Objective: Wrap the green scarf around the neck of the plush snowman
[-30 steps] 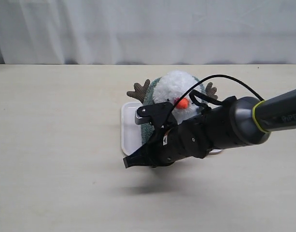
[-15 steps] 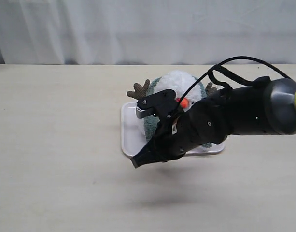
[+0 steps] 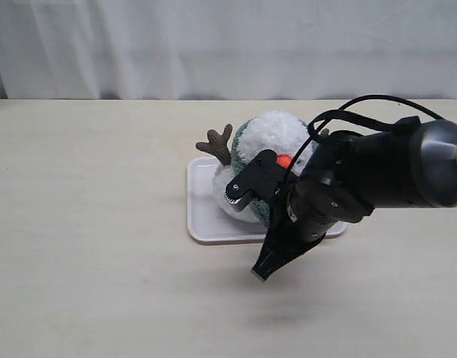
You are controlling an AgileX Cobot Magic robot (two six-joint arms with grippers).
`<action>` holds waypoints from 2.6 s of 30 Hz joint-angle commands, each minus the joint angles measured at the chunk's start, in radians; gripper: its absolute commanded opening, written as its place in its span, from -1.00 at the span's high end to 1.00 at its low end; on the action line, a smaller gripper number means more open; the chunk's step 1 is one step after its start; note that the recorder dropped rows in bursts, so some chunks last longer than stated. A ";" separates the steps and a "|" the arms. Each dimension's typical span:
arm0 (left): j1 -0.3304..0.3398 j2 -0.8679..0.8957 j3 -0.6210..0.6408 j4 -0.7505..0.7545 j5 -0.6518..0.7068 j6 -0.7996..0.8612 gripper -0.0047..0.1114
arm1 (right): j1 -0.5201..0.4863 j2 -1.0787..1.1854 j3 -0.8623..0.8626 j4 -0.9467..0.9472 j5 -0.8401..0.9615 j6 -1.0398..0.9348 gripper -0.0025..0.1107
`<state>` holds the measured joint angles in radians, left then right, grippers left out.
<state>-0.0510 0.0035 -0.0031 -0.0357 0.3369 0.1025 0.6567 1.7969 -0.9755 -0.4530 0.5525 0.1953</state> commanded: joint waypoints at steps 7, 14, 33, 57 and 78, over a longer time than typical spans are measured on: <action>-0.007 -0.004 0.003 -0.002 -0.015 0.001 0.92 | -0.004 -0.009 -0.001 -0.218 0.085 0.063 0.88; -0.007 -0.004 0.003 -0.002 -0.015 0.001 0.92 | -0.004 -0.009 0.005 -0.297 0.129 0.141 0.88; -0.007 -0.004 0.003 -0.002 -0.014 0.001 0.92 | -0.002 -0.009 0.003 -0.228 0.170 0.138 0.09; -0.007 -0.004 0.003 -0.001 -0.014 0.001 0.92 | -0.002 -0.300 -0.023 -0.055 -0.008 0.105 -0.12; -0.007 -0.004 0.003 -0.001 -0.014 0.001 0.92 | -0.002 -0.162 -0.306 -0.003 -0.029 0.101 0.88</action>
<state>-0.0510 0.0035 -0.0031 -0.0357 0.3369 0.1025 0.6567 1.6074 -1.1869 -0.4328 0.3967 0.3031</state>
